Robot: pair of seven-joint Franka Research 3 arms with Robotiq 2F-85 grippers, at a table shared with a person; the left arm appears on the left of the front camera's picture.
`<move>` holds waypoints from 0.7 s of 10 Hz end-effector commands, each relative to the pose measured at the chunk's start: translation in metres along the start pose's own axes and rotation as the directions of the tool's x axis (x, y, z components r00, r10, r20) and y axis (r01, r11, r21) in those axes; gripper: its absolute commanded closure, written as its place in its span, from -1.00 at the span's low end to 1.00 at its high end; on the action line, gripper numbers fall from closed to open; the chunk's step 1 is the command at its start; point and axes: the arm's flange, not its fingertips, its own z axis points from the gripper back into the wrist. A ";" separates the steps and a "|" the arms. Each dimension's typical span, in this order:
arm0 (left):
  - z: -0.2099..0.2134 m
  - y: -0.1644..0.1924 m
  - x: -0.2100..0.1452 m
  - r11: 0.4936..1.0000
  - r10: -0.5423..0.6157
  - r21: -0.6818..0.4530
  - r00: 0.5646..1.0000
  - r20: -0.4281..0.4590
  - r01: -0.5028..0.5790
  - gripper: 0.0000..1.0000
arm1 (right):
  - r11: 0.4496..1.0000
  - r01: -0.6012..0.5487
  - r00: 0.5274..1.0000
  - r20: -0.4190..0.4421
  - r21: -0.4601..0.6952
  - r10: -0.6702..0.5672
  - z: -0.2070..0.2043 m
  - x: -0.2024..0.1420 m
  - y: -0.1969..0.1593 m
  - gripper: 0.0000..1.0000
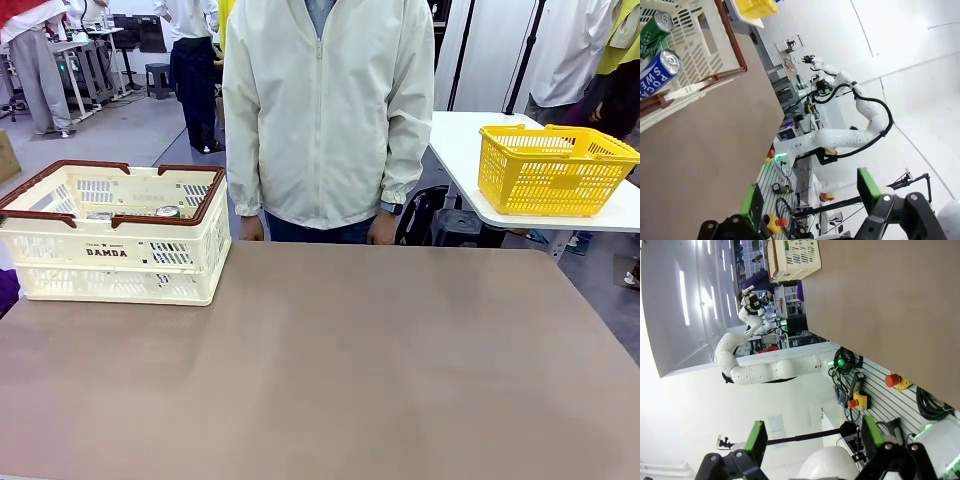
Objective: Place the drinks into the Shopping basket.
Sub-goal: Pick up one drink and place it into the Shopping basket.
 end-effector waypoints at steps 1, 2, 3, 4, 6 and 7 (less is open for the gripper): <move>0.001 -0.009 -0.005 0.999 -0.032 0.005 0.999 -0.016 0.032 -1.00 | 1.000 0.004 1.000 -0.008 -0.005 -0.004 0.003 -0.002 0.004 -1.00; 0.001 -0.009 -0.005 0.999 -0.032 0.005 0.999 -0.016 0.032 -1.00 | 1.000 0.004 1.000 -0.008 -0.005 -0.004 0.003 -0.002 0.004 -1.00; 0.001 -0.009 -0.005 0.999 -0.032 0.005 0.999 -0.016 0.032 -1.00 | 1.000 0.004 1.000 -0.008 -0.005 -0.004 0.003 -0.002 0.004 -1.00; 0.001 -0.009 -0.005 0.999 -0.032 0.005 0.999 -0.016 0.032 -1.00 | 1.000 0.004 1.000 -0.008 -0.005 -0.004 0.003 -0.002 0.004 -1.00; 0.001 -0.009 -0.005 0.999 -0.032 0.005 0.999 -0.016 0.032 -1.00 | 1.000 0.004 1.000 -0.008 -0.005 -0.004 0.003 -0.002 0.004 -1.00; 0.001 -0.009 -0.005 0.999 -0.032 0.005 0.999 -0.016 0.032 -1.00 | 1.000 0.004 1.000 -0.008 -0.005 -0.004 0.003 -0.002 0.004 -1.00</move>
